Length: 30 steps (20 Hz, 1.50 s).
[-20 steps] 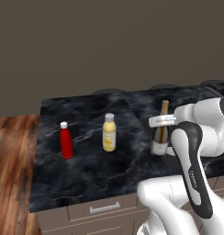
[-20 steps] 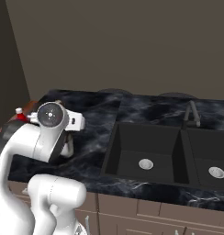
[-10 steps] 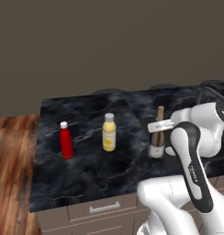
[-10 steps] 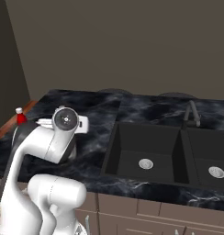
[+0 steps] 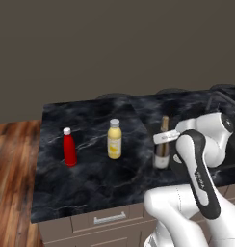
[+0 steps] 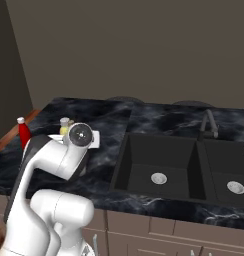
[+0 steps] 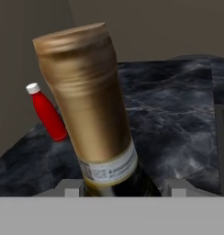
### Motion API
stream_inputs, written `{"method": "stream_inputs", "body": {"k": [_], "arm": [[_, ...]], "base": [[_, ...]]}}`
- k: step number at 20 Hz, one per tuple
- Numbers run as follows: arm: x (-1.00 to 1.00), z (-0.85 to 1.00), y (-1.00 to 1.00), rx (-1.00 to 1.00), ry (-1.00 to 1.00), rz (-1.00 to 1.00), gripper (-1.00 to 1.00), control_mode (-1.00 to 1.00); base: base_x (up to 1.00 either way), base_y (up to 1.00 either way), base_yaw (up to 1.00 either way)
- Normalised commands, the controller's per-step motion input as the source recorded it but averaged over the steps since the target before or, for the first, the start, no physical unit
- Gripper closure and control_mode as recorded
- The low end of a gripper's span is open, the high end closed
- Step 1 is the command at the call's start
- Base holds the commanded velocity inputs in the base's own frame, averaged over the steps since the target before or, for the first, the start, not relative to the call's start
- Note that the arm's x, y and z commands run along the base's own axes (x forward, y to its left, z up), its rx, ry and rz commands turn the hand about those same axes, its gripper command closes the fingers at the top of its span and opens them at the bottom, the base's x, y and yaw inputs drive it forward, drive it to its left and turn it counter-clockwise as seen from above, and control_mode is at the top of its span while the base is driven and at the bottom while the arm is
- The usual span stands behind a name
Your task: Move the drinks to the dining counter.
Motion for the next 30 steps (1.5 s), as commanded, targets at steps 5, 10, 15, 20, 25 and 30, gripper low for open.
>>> {"method": "stream_inputs", "body": {"k": [5, 10, 15, 20, 25, 30], "arm": [[0.18, -0.15, 0.0, 0.0, 0.0, 0.01, 1.0, -1.0], [0.13, -0.01, 0.0, 0.0, -0.05, 0.0, 1.0, -1.0], [0.11, -0.13, 0.0, 0.0, -0.02, 0.0, 1.0, -1.0], [0.07, -0.15, 0.0, 0.0, -0.03, 0.0, 1.0, -1.0], [0.02, -0.1, 0.0, 0.0, -0.04, 0.0, 1.0, -1.0], [0.02, -0.14, 0.0, 0.0, -0.01, 0.0, 1.0, -1.0]], "base": [[0.0, 0.0, 0.0], [0.0, 0.0, 0.0], [0.0, 0.0, 0.0], [0.0, 0.0, 0.0], [0.0, 0.0, 0.0], [0.0, 0.0, 0.0]]}}
